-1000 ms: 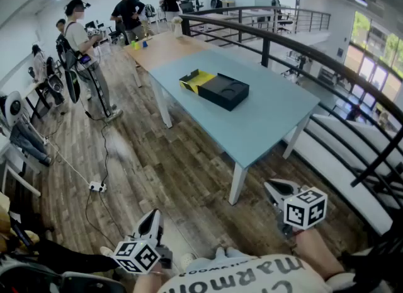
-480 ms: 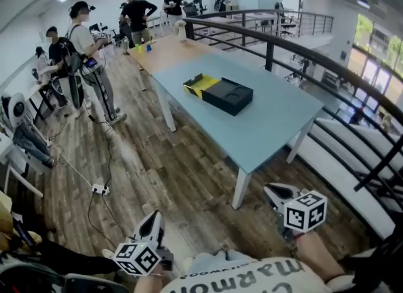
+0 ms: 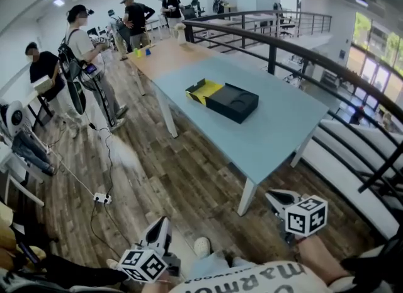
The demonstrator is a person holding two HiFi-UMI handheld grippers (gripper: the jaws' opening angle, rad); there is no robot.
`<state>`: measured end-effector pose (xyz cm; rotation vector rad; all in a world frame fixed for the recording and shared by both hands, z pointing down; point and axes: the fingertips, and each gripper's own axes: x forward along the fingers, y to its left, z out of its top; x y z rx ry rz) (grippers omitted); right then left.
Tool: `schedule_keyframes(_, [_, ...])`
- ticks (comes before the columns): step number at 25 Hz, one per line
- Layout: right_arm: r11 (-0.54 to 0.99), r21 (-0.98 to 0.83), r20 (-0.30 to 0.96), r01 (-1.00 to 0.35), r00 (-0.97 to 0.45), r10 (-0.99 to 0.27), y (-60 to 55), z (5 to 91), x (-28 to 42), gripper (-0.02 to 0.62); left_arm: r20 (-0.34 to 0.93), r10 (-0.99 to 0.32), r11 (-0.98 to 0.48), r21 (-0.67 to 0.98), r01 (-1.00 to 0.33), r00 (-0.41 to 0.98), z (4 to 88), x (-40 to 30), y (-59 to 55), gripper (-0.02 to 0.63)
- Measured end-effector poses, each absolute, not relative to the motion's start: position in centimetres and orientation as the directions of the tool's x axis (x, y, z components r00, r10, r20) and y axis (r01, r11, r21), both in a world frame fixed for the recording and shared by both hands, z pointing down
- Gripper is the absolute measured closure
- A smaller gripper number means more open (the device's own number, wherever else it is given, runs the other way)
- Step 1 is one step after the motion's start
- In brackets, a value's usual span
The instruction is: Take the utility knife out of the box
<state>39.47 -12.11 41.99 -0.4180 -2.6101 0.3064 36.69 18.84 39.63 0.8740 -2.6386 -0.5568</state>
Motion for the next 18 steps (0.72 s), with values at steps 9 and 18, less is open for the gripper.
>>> schedule_keyframes(9, [0.936,-0.293,0.418,0.196,-0.854,0.31,-9.6,40.8,29.9,0.552,0.162,-0.67,0.7,0.461,-0.545,-0.724,38.9,26.4,20.1,0.604])
schedule_keyframes(18, [0.939,-0.291,0.394,0.184,-0.871,0.293,-5.8,39.5,20.3,0.552,0.142,-0.709,0.671,0.44,-0.597,-0.691,37.0,16.2,22.6,0.604])
